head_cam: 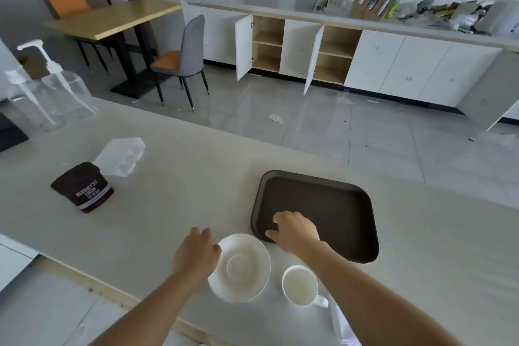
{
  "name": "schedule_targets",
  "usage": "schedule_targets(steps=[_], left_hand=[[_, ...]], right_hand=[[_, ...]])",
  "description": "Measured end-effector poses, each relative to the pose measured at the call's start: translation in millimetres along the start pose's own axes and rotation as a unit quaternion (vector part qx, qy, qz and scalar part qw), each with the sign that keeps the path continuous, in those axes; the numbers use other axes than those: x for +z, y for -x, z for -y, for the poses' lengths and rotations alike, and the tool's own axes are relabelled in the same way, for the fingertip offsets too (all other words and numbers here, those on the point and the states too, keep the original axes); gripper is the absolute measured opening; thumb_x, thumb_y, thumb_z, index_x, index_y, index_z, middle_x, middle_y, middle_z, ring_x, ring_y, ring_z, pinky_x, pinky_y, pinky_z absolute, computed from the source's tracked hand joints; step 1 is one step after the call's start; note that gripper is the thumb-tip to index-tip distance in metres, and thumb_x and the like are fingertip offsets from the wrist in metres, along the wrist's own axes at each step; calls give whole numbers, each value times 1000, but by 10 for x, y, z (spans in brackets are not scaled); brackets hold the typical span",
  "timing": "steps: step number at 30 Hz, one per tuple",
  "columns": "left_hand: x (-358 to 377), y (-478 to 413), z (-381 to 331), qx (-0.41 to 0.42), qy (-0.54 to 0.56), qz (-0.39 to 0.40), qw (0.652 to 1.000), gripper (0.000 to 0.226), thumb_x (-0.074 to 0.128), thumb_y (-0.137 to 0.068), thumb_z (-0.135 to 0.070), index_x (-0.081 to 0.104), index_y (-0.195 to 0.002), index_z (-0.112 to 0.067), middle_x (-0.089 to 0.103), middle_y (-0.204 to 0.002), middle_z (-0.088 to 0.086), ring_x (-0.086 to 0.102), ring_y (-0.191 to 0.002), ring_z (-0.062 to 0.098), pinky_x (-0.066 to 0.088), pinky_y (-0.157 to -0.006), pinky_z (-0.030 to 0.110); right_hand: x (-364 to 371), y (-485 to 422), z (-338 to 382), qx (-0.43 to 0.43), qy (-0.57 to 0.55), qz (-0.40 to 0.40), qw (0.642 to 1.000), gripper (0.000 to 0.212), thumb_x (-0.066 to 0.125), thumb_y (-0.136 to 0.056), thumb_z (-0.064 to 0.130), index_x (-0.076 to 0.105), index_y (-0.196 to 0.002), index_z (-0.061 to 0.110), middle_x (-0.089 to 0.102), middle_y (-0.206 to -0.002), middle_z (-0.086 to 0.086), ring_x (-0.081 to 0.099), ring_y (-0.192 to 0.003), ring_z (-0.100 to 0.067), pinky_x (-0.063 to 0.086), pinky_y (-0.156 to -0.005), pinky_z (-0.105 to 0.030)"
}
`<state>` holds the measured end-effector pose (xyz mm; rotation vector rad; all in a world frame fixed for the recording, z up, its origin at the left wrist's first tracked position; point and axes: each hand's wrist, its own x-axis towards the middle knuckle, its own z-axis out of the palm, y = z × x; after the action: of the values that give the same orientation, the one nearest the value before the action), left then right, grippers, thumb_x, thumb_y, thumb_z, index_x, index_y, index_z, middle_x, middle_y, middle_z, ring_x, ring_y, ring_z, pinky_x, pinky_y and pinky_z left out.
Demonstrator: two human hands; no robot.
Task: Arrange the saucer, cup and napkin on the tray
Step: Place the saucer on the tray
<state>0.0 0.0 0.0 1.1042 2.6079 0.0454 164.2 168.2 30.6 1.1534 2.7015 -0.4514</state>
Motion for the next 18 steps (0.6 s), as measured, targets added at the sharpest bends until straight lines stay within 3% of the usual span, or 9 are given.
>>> schedule_targets(steps=[5, 11, 14, 18], left_hand=[[125, 13, 84, -31, 38, 37, 998, 20, 42, -93, -24, 53, -104, -11, 54, -107, 8, 60, -95, 29, 42, -69, 33], [294, 58, 149, -32, 73, 40, 996, 6, 43, -90, -19, 46, -88, -14, 58, -93, 5, 60, -91, 28, 46, -73, 35], [343, 88, 144, -35, 109, 32, 993, 11, 42, -89, -13, 41, -79, -15, 56, -79, 2, 58, -81, 28, 43, -68, 36], [371, 91, 103, -56, 176, 21, 983, 11, 44, -87, -5, 52, -82, -11, 67, -89, 11, 62, -88, 33, 47, -72, 39]], right_hand=[[92, 7, 63, 25, -21, 70, 997, 27, 56, -91, 37, 65, -102, 15, 68, -98, -3, 63, -89, -28, 46, -66, -32], [229, -41, 125, 40, -4, 118, 992, 21, 61, -91, 37, 63, -89, 16, 62, -85, -1, 58, -77, -27, 45, -64, -32], [302, -51, 152, 39, 8, 140, 989, 21, 63, -90, 36, 57, -82, 18, 59, -77, 1, 58, -74, -26, 45, -63, -33], [379, -63, 193, 37, 29, 139, 989, 11, 63, -89, 22, 58, -81, 17, 59, -78, 1, 58, -71, -27, 41, -57, -31]])
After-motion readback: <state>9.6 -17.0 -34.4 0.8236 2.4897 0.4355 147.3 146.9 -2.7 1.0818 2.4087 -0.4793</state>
